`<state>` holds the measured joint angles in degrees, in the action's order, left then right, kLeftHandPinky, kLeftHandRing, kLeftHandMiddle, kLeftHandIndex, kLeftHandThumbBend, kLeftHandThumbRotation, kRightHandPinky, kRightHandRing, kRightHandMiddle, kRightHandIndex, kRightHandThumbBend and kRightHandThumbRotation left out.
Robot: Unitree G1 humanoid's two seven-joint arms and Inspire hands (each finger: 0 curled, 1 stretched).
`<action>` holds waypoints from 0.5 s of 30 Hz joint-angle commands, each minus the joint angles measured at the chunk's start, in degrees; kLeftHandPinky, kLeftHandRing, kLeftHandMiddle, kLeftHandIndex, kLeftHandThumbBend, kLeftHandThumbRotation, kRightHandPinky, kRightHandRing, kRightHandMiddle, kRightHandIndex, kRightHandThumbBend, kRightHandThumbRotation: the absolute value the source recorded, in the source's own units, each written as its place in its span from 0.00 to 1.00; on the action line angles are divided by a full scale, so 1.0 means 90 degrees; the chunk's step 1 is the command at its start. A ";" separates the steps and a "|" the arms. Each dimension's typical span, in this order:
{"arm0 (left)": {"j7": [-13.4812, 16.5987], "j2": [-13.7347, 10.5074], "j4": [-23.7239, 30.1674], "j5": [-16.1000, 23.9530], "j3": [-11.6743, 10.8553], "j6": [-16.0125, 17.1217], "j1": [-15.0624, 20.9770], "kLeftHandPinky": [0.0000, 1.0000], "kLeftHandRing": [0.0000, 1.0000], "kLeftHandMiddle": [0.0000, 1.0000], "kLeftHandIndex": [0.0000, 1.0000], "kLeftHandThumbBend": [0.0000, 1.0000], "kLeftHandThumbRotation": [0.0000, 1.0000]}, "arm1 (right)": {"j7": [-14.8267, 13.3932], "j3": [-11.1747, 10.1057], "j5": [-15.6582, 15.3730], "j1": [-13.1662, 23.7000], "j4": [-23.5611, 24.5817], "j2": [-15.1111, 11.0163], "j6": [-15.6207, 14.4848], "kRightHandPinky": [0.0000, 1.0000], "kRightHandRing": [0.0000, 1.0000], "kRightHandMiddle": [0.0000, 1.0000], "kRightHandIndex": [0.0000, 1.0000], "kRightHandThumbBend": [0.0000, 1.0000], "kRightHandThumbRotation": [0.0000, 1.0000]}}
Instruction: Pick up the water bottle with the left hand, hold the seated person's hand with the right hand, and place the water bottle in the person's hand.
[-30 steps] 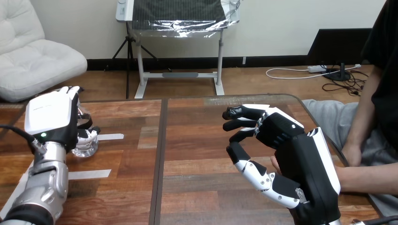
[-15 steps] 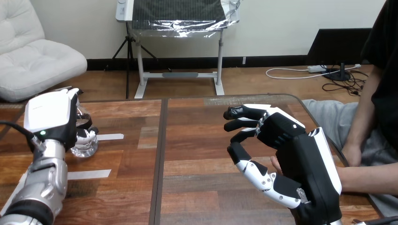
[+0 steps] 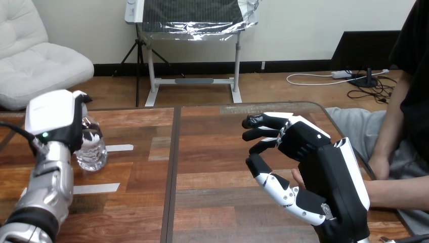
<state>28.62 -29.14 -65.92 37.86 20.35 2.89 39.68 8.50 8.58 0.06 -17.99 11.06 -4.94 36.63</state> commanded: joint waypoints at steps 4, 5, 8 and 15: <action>-0.0126 0.0146 -0.0092 -0.0152 -0.0043 -0.0045 0.0180 0.48 0.57 0.62 0.62 0.66 0.00 | -0.0017 -0.0035 0.0036 0.0190 0.0335 0.0025 -0.0024 0.52 0.64 0.70 0.65 0.48 0.00; -0.0096 0.0155 -0.0094 -0.0166 -0.0048 -0.0033 0.0161 0.46 0.54 0.61 0.60 0.68 0.00 | -0.0011 -0.0030 0.0046 0.0190 0.0334 0.0025 -0.0024 0.52 0.64 0.69 0.65 0.48 0.00; -0.0066 0.0172 -0.0096 -0.0199 -0.0047 -0.0031 0.0124 0.43 0.51 0.59 0.57 0.69 0.00 | -0.0002 -0.0021 0.0064 0.0193 0.0320 0.0025 -0.0014 0.52 0.64 0.69 0.65 0.48 0.00; -0.0056 0.0203 -0.0097 -0.0221 -0.0035 -0.0094 0.0065 0.34 0.43 0.53 0.51 0.72 0.00 | 0.0001 -0.0019 0.0062 0.0208 0.0277 0.0027 0.0032 0.52 0.64 0.69 0.65 0.48 0.00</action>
<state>28.26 -28.31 -66.05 36.11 19.78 2.41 40.04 8.49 8.61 0.06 -18.02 11.06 -4.92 36.58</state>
